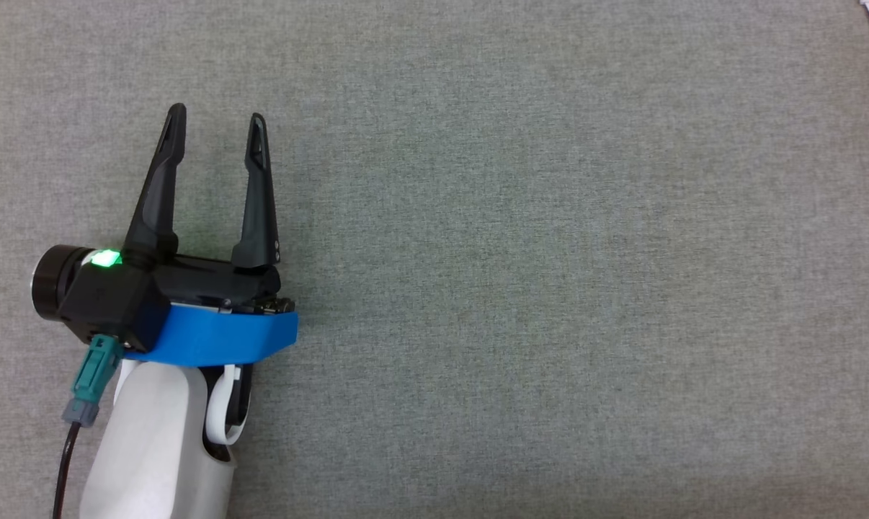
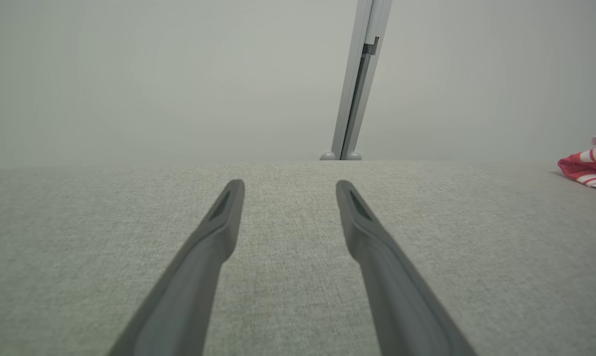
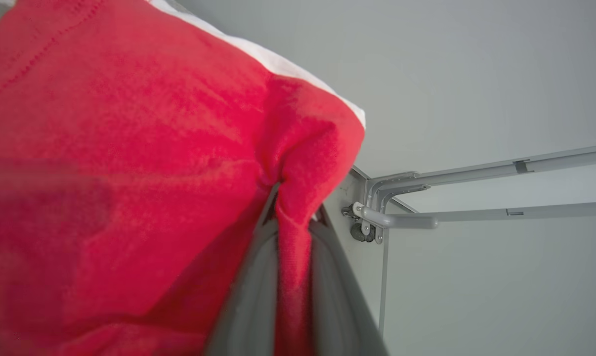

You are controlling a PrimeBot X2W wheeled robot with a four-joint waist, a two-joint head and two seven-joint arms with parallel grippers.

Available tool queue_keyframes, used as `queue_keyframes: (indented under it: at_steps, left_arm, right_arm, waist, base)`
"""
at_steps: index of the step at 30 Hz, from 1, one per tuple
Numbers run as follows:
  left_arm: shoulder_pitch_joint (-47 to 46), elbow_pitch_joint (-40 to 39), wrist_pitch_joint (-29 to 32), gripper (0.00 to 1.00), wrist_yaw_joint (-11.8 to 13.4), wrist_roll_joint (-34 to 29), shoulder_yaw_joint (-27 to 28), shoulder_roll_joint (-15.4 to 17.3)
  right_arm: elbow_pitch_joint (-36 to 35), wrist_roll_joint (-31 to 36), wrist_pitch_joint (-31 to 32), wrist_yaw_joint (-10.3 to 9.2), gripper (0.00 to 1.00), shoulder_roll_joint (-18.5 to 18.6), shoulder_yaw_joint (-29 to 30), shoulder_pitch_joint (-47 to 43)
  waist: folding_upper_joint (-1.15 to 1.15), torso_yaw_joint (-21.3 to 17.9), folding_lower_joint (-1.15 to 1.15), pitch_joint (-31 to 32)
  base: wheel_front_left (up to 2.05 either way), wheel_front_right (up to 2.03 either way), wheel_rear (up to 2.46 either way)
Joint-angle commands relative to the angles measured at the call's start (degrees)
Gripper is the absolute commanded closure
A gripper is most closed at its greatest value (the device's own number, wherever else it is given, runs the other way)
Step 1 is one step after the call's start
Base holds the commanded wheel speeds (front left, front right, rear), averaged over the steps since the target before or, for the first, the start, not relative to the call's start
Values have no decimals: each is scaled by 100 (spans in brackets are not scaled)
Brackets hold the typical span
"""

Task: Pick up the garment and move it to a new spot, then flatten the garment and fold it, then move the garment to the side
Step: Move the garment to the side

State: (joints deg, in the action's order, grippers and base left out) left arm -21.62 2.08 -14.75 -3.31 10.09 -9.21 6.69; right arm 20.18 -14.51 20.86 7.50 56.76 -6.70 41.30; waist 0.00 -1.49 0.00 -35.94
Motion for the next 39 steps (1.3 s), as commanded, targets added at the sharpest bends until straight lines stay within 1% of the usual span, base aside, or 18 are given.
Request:
queue_keyframes:
  at_steps: [1,3,6,7,8,9,10,11,17,23,27,33,39]
  left_arm:
    - [-95,2,-9,0,13,25,3,4]
    - [-102,20,-12,0,17,38,-6,1]
    - [-89,46,-17,0,22,48,-8,2]
    - [-86,54,-19,0,27,52,-6,6]
    - [-85,57,-21,0,33,55,-5,8]
    - [-82,65,-23,0,41,61,-3,9]
    - [-80,73,-25,0,47,69,-1,12]
    - [-80,81,-26,0,53,75,0,14]
    - [-26,155,-34,0,82,96,8,25]
    - [167,252,-41,0,133,154,69,26]
    - [394,281,-43,0,186,209,195,59]
    - [819,316,-48,0,262,272,317,121]
    - [1208,372,-48,0,314,338,399,157]
  right_arm:
    - [67,100,11,0,100,73,-14,172]
    - [203,183,12,0,100,142,-131,281]
    - [416,233,-10,0,100,102,-203,478]
    - [484,241,9,0,98,85,-223,531]
    - [550,285,40,0,72,73,-244,598]
    - [607,331,65,0,59,56,-281,646]
    - [653,339,63,0,3,12,-290,714]
    - [699,360,54,0,0,-35,-274,773]
    - [880,478,-176,0,0,-273,-301,1003]
    - [1069,536,-705,0,0,-699,-88,1051]
    - [1060,482,-1259,0,0,-1172,92,854]
    - [889,512,-1989,0,0,-2048,261,481]
    - [683,525,-2422,0,0,-2844,122,-61]
  waist:
    - [0,20,0,-14]
    - [0,42,0,-29]
    - [0,61,0,-44]
    - [0,64,0,-46]
    - [0,65,0,-49]
    - [0,65,0,-48]
    - [0,63,0,-46]
    - [0,63,0,-42]
    - [0,65,0,90]
    - [0,108,0,481]
    - [0,102,0,805]
    - [0,69,0,1365]
    - [0,50,0,1918]
  base:
    - [0,0,0]
    - [0,0,0]
    - [0,0,0]
    - [0,0,0]
    - [0,0,0]
    - [0,0,0]
    - [0,0,0]
    - [0,0,0]
    - [0,0,0]
    - [0,0,0]
    - [0,0,0]
    - [0,0,0]
    - [0,0,0]
